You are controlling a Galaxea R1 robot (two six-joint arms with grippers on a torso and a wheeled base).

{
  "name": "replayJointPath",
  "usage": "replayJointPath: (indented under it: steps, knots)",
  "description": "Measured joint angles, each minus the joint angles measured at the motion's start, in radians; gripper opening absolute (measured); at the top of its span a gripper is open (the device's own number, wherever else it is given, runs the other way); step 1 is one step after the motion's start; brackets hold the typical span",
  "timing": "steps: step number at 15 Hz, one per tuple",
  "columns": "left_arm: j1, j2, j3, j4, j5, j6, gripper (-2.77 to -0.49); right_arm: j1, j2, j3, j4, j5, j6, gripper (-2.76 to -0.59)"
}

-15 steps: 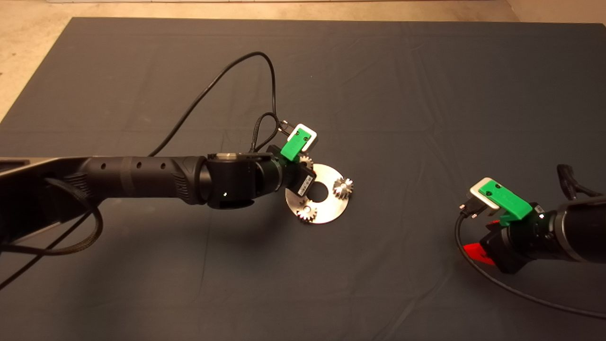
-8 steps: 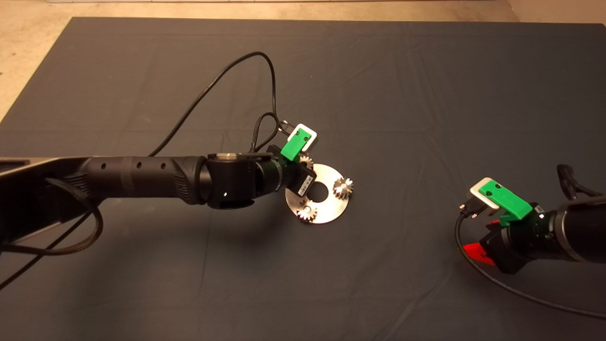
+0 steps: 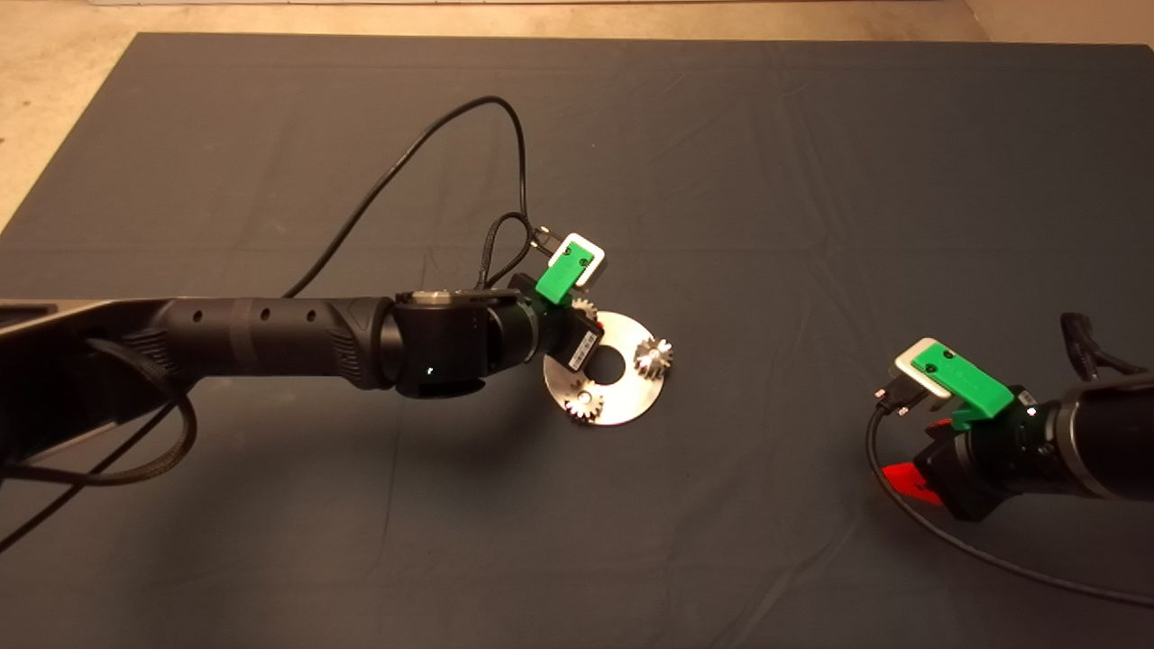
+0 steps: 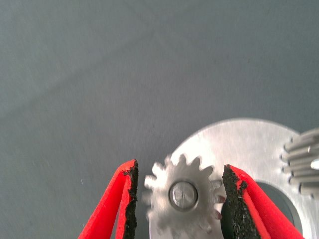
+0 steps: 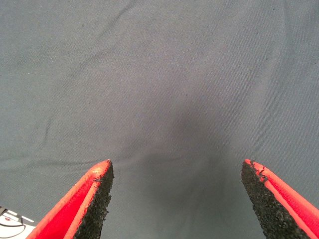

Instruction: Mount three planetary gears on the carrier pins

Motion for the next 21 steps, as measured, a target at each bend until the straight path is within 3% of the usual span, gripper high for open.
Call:
replayJointPath:
  steps: [7, 9, 10, 11, 12, 14, 16, 17, 18, 19, 20, 21]
  knots:
    - [0.0, -0.006, 0.013, 0.003, 0.0, 0.0, -1.78, -0.002, 0.0, 0.0, 0.0, 0.0, 0.0, -1.47]
    - [0.0, -0.021, 0.068, 0.003, 0.002, 0.001, -1.73, -0.006, 0.0, 0.0, 0.0, -0.001, 0.0, -1.47]
    - [0.0, -0.031, 0.106, 0.002, 0.015, 0.0, -1.66, -0.01, 0.0, 0.0, 0.0, 0.0, 0.0, -1.47]
    - [0.0, -0.039, 0.146, 0.0, 0.043, 0.001, -1.64, -0.013, 0.003, 0.0, 0.0, -0.001, 0.0, -1.47]
    - [-0.006, -0.048, 0.183, -0.01, 0.087, 0.001, -1.64, -0.014, 0.008, 0.0, 0.0, 0.0, 0.0, -1.47]
    - [-0.042, -0.072, 0.27, -0.08, 0.198, 0.001, -1.64, -0.014, 0.037, 0.0, 0.0, -0.004, 0.0, -1.47]
    - [-0.077, -0.103, 0.368, -0.147, 0.311, -0.001, -1.64, -0.019, 0.127, -0.003, 0.0, -0.006, 0.006, -1.47]
    - [-0.077, -0.13, 0.42, -0.178, 0.367, -0.018, -1.64, -0.027, 0.192, -0.007, 0.001, -0.007, 0.024, -1.47]
    - [-0.076, -0.172, 0.481, -0.203, 0.407, -0.03, -1.64, -0.036, 0.272, -0.018, 0.001, -0.008, 0.046, -1.47]
    - [-0.067, -0.229, 0.538, -0.212, 0.425, -0.047, -1.64, -0.046, 0.375, -0.041, 0.001, -0.011, 0.063, -1.47]
    - [-0.041, -0.295, 0.574, -0.221, 0.433, -0.067, -1.64, -0.055, 0.492, -0.071, 0.001, -0.009, 0.087, -1.47]
    - [0.001, -0.356, 0.591, -0.226, 0.44, -0.092, -1.64, -0.061, 0.595, -0.104, 0.001, -0.002, 0.107, -1.47]
